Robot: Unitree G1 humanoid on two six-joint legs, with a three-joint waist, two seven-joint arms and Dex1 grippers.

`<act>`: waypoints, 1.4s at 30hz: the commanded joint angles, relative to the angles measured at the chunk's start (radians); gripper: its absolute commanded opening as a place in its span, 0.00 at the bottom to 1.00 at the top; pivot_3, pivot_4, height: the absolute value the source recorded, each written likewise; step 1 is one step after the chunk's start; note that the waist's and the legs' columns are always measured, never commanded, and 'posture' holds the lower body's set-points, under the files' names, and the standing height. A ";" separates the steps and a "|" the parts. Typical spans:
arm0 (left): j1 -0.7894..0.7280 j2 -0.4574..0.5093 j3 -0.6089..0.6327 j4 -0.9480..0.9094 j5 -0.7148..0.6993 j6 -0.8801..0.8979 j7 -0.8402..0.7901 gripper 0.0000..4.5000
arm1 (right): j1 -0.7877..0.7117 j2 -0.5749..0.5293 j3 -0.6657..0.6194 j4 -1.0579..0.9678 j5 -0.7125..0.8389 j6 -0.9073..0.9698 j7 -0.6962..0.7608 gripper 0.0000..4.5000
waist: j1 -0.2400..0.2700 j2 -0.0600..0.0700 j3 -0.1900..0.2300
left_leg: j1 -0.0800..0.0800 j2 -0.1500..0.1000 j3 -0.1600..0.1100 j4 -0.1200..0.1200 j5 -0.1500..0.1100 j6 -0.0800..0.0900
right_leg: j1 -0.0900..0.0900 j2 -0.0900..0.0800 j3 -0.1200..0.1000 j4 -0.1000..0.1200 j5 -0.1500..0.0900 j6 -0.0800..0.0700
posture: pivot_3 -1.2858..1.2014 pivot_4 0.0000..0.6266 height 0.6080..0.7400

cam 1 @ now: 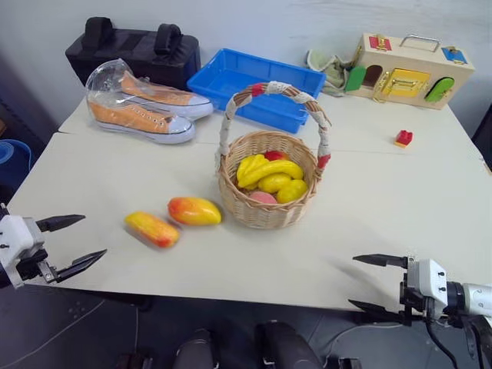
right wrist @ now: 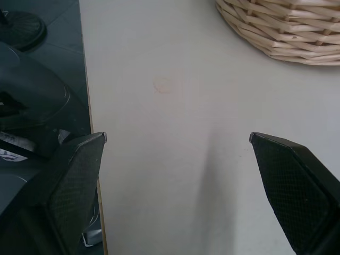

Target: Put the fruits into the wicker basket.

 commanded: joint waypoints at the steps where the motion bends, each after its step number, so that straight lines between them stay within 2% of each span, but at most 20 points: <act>1: -0.006 0.024 0.014 0.009 -0.009 0.014 -0.028 0.99 | -0.021 0.023 -0.035 -0.008 0.037 -0.012 -0.034 1.00 | -0.006 0.000 0.000 | 0.000 0.000 0.000 0.000 0.000 0.000 | 0.000 0.000 0.000 0.000 0.000 0.000 | 0.52 0.24 1.00; 7: -0.038 0.053 -0.005 0.021 -0.047 0.102 -0.107 0.99 | -0.035 0.033 -0.016 -0.017 0.065 -0.007 -0.026 1.00 | -0.011 0.000 0.000 | 0.000 0.000 0.000 0.001 0.001 -0.001 | 0.000 0.000 0.000 0.002 0.000 0.000 | 0.52 0.24 1.00; 13: -0.068 0.087 -0.037 0.035 -0.026 0.152 -0.157 0.99 | -0.091 0.073 0.032 -0.074 0.080 0.018 -0.064 1.00 | -0.016 0.000 0.000 | 0.001 0.000 0.000 0.001 0.003 -0.003 | 0.000 0.000 0.000 0.003 0.000 0.000 | 0.52 0.24 1.00; 17: -0.113 0.164 -0.099 0.131 0.042 0.067 -0.256 0.99 | -0.157 0.091 0.090 -0.250 0.168 0.100 -0.090 1.00 | -0.016 0.000 0.000 | 0.001 0.000 -0.001 0.001 0.003 -0.004 | -0.001 0.000 -0.001 0.005 0.000 0.000 | 0.52 0.24 1.00; 21: -0.293 0.222 -0.239 0.280 0.106 -0.041 -0.354 0.99 | -0.244 0.120 0.152 -0.337 0.191 0.178 -0.154 1.00 | -0.011 0.000 0.000 | 0.000 0.000 -0.001 0.001 0.004 -0.002 | -0.002 0.000 -0.001 0.006 0.000 -0.001 | 0.52 0.24 1.00; 23: -0.451 0.199 -0.359 0.336 0.152 -0.060 -0.394 0.99 | -0.279 0.140 0.186 -0.335 0.179 0.197 -0.168 1.00 | -0.001 -0.001 0.000 | 0.000 -0.001 -0.001 0.001 0.003 -0.002 | -0.002 -0.001 -0.003 0.006 0.000 -0.001 | 0.52 0.24 1.00; 26: -0.599 0.160 -0.512 0.400 0.237 -0.079 -0.438 0.99 | -0.288 0.147 0.207 -0.318 0.150 0.194 -0.164 1.00 | 0.016 0.000 0.000 | -0.002 -0.001 0.000 0.002 0.004 -0.002 | -0.002 -0.002 -0.004 0.005 0.000 -0.001 | 0.52 0.24 1.00; 31: -0.773 0.067 -0.636 0.559 0.317 -0.196 -0.432 0.99 | -0.270 0.152 0.202 -0.320 0.140 0.203 -0.183 1.00 | 0.016 -0.002 -0.001 | -0.004 0.000 0.001 0.004 0.003 -0.004 | -0.005 -0.002 -0.004 0.006 -0.001 0.001 | 0.52 0.24 1.00; 35: -0.831 0.014 -0.698 0.635 0.366 -0.317 -0.425 0.99 | -0.239 0.157 0.199 -0.326 0.126 0.200 -0.200 1.00 | 0.011 -0.001 -0.001 | -0.004 0.000 0.002 0.006 0.004 -0.005 | -0.006 -0.002 -0.004 0.009 -0.002 0.002 | 0.52 0.24 1.00; 38: -0.849 -0.012 -0.707 0.670 0.368 -0.347 -0.411 0.86 | -0.215 0.164 0.196 -0.336 0.119 0.197 -0.216 1.00 | 0.010 -0.002 -0.001 | -0.004 0.001 0.002 0.008 0.004 -0.005 | -0.007 -0.002 -0.004 0.013 -0.002 0.002 | 0.52 0.24 1.00; 42: -0.850 -0.041 -0.691 0.675 0.346 -0.352 -0.379 0.60 | -0.185 0.168 0.193 -0.334 0.109 0.194 -0.233 1.00 | 0.013 -0.002 -0.001 | -0.004 0.001 0.001 0.014 0.004 -0.005 | -0.007 -0.001 -0.004 0.018 -0.002 0.002 | 0.52 0.24 1.00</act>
